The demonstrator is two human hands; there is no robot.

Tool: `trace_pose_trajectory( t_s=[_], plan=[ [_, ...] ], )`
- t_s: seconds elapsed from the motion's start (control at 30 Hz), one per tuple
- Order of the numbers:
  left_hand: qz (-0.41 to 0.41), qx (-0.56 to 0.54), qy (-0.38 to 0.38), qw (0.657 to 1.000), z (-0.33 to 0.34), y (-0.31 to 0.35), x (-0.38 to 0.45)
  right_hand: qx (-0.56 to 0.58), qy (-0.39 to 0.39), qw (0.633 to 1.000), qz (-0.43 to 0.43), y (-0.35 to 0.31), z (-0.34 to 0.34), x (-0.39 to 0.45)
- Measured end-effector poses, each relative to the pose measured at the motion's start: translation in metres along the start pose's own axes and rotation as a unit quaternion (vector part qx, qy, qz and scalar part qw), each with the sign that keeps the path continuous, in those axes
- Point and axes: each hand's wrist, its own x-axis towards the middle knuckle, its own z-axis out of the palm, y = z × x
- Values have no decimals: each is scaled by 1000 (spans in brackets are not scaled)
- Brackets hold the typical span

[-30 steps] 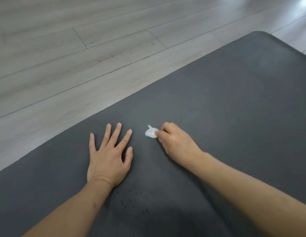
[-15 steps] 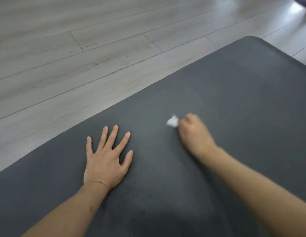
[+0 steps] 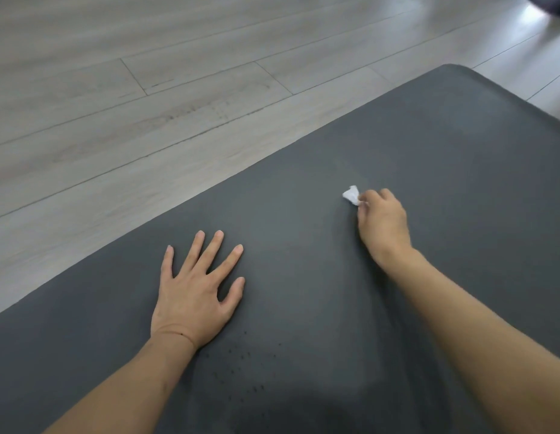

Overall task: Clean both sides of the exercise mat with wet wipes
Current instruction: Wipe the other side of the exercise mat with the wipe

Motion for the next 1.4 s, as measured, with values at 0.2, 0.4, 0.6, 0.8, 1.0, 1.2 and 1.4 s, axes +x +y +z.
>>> trace_pose_trajectory(
  t_s=[0.2,0.4,0.6,0.8,1.0,1.2,1.4],
  plan=[
    [4,-10,14,1000,2,0,0,78,-92,973,-196,-76,2,-116],
    [2,-9,11,1000,1,0,0,-49,-21,995,-88,9,-8,-13],
    [-3,-5,8,1000,2,-1,0,99,-38,990,-94,-63,-11,-90],
    [-2,-6,15,1000,1,1,-1,58,-76,958,-270,-47,-1,-93],
    [-4,-8,21,1000,2,1,0,15,23,1000,-4,-12,-4,-33],
    [-4,-10,18,1000,1,2,0,42,-115,943,-309,-62,-17,-129],
    [-9,-16,21,1000,1,0,0,-40,24,999,-17,26,-15,-15]
  ],
)
